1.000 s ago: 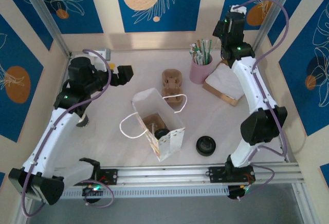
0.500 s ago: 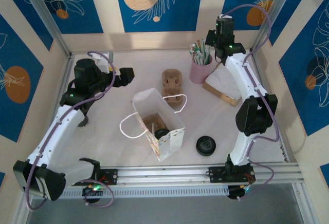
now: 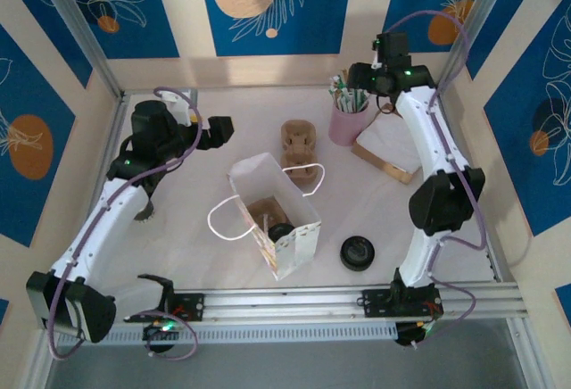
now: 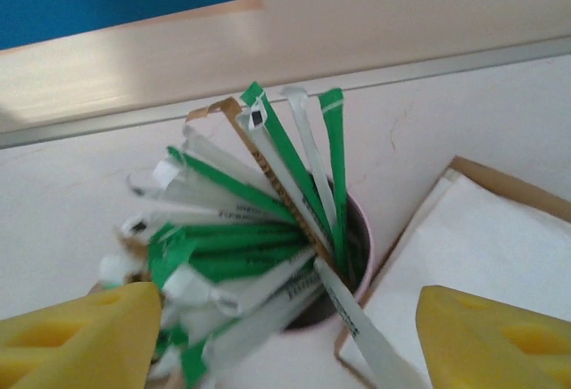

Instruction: Pack the takeout coffee

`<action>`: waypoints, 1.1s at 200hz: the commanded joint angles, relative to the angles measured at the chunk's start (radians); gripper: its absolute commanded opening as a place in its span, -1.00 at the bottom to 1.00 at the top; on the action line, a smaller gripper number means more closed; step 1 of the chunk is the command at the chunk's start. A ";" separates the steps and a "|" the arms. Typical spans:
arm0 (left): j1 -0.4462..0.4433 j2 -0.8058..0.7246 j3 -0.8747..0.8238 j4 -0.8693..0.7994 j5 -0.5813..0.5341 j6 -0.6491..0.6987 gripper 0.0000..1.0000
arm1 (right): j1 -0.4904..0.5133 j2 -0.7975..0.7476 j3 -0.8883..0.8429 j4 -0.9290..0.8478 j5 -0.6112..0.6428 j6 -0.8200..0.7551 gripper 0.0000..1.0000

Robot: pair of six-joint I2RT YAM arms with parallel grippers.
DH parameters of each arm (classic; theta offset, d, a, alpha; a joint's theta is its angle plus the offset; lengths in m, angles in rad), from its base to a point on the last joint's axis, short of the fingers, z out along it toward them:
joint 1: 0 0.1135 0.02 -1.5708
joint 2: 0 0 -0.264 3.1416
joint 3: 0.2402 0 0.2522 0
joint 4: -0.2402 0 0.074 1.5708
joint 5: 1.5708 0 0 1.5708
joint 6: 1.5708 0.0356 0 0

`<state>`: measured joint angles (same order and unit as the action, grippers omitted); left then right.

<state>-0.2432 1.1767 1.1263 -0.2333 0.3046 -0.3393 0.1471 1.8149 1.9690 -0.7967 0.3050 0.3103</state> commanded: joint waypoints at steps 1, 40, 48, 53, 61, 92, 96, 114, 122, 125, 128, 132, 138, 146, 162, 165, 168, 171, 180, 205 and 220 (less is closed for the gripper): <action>0.016 0.007 -0.006 -0.013 -0.002 -0.017 1.00 | -0.049 -0.112 -0.005 -0.138 -0.057 0.042 0.60; 0.021 0.021 0.003 -0.035 -0.013 -0.022 1.00 | -0.179 -0.246 -0.214 -0.130 -0.203 0.118 0.59; 0.024 0.023 0.001 -0.035 -0.013 -0.024 1.00 | -0.207 -0.264 -0.253 -0.115 -0.236 0.126 0.58; 0.023 0.024 0.001 -0.035 -0.013 -0.025 1.00 | -0.224 -0.270 -0.279 -0.107 -0.260 0.134 0.57; 0.025 0.027 0.001 -0.036 -0.015 -0.028 1.00 | -0.251 -0.276 -0.315 -0.094 -0.298 0.145 0.53; 0.026 0.042 -0.005 -0.029 -0.013 -0.041 1.00 | -0.312 -0.181 -0.374 -0.045 -0.455 0.157 0.39; 0.027 0.045 -0.006 -0.028 -0.013 -0.041 1.00 | -0.312 -0.158 -0.372 -0.044 -0.470 0.155 0.38; 0.027 0.050 -0.009 -0.028 -0.013 -0.043 1.00 | -0.302 -0.052 -0.357 -0.040 -0.473 0.126 0.27; 0.027 0.053 -0.010 -0.030 -0.015 -0.040 1.00 | -0.295 -0.010 -0.345 -0.043 -0.450 0.108 0.22; 0.028 0.055 -0.010 -0.031 -0.016 -0.040 1.00 | -0.292 0.004 -0.340 -0.045 -0.440 0.101 0.20; 0.028 0.056 -0.010 -0.033 -0.016 -0.041 1.00 | -0.289 0.017 -0.336 -0.045 -0.432 0.094 0.20; 0.028 0.059 -0.008 -0.035 -0.016 -0.040 1.00 | -0.286 0.033 -0.331 -0.045 -0.428 0.082 0.19; 0.028 0.065 -0.007 -0.039 -0.016 -0.038 1.00 | -0.281 0.056 -0.323 -0.043 -0.424 0.066 0.19; 0.028 0.077 0.001 -0.049 -0.016 -0.036 1.00 | -0.273 0.083 -0.306 -0.047 -0.404 0.050 0.18; 0.030 0.110 0.019 -0.074 -0.012 -0.032 1.00 | -0.257 0.144 -0.256 -0.077 -0.353 0.013 0.18; 0.030 0.116 0.022 -0.080 -0.011 -0.031 1.00 | -0.253 0.155 -0.245 -0.084 -0.348 0.004 0.18; 0.030 0.122 0.025 -0.083 -0.011 -0.030 1.00 | -0.252 0.169 -0.234 -0.091 -0.343 -0.003 0.18; 0.031 0.130 0.030 -0.087 -0.009 -0.030 1.00 | -0.250 0.180 -0.223 -0.099 -0.340 -0.010 0.18; 0.033 0.150 0.041 -0.100 -0.006 -0.031 1.00 | -0.244 0.218 -0.191 -0.122 -0.339 -0.029 0.18; 0.036 0.203 0.062 -0.121 0.019 -0.036 0.99 | -0.231 0.287 -0.131 -0.158 -0.311 -0.054 0.17; 0.036 0.214 0.059 -0.108 0.033 -0.044 0.99 | -0.226 0.318 -0.107 -0.169 -0.303 -0.063 0.10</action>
<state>-0.2241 1.3785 1.1484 -0.3233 0.3058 -0.3683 -0.0864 2.0884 1.8095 -0.9005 -0.0246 0.2935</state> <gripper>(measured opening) 0.994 0.571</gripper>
